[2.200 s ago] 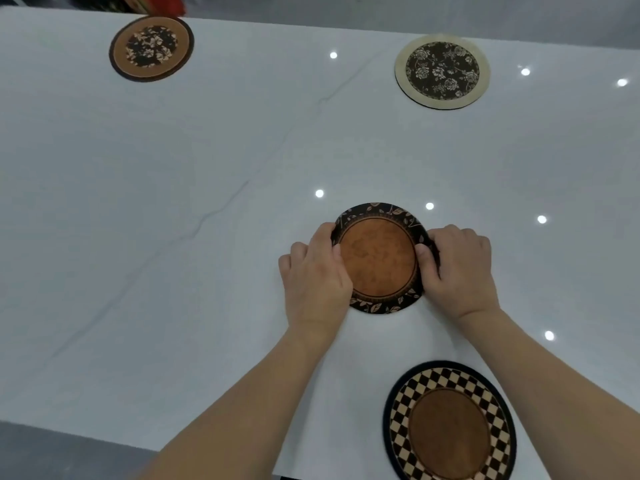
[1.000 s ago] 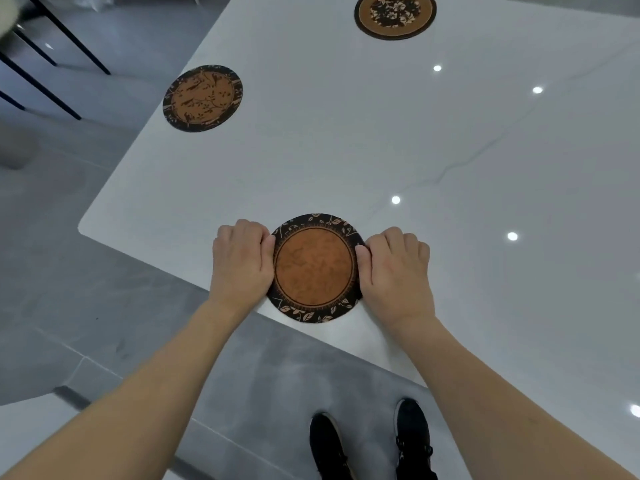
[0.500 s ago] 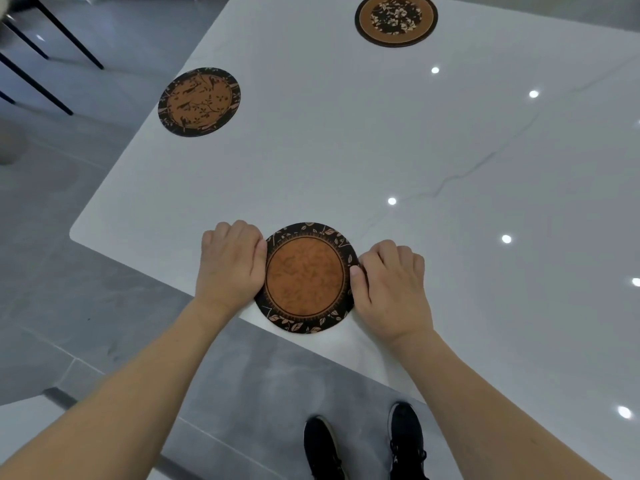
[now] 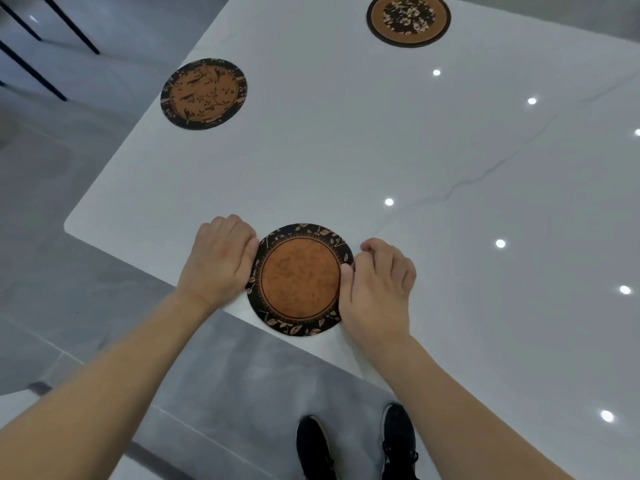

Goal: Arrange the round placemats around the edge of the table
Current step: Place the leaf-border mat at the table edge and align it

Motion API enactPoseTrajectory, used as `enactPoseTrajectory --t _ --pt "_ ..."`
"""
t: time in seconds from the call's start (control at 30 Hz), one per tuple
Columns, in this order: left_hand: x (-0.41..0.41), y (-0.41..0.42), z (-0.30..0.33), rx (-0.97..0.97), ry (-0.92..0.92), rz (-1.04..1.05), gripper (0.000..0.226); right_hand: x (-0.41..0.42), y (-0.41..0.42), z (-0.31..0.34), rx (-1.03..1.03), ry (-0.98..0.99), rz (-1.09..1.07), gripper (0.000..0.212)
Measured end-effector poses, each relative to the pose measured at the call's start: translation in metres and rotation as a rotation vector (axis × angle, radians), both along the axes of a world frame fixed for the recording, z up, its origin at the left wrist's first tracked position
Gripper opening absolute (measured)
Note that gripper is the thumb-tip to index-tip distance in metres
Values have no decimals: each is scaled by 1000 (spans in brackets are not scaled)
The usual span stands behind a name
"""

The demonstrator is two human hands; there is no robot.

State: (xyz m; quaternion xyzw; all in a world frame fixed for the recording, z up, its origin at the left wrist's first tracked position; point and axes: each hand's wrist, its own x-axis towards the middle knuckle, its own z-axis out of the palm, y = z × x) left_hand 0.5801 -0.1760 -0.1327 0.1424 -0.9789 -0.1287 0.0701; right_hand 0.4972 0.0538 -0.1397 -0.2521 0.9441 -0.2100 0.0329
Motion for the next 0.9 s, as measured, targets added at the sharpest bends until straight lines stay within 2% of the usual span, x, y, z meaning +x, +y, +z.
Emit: enactPoseTrajectory --t 0.1,0.23,0.3,0.77,0.9 --pt "0 3 4 56 29 93 23 3 -5 1 -18 46 -26 22" --pt "3 18 4 -77 -31 225 29 1 -1 4 -42 29 -21 19" --pt "8 22 3 -99 -67 216 32 1 -2 4 -19 13 -30 20" --pt "19 -6 -6 81 26 94 23 1 -5 -1 11 54 -21 30" --pt "19 -4 -9 64 47 113 22 2 -6 -2 35 75 -31 30"
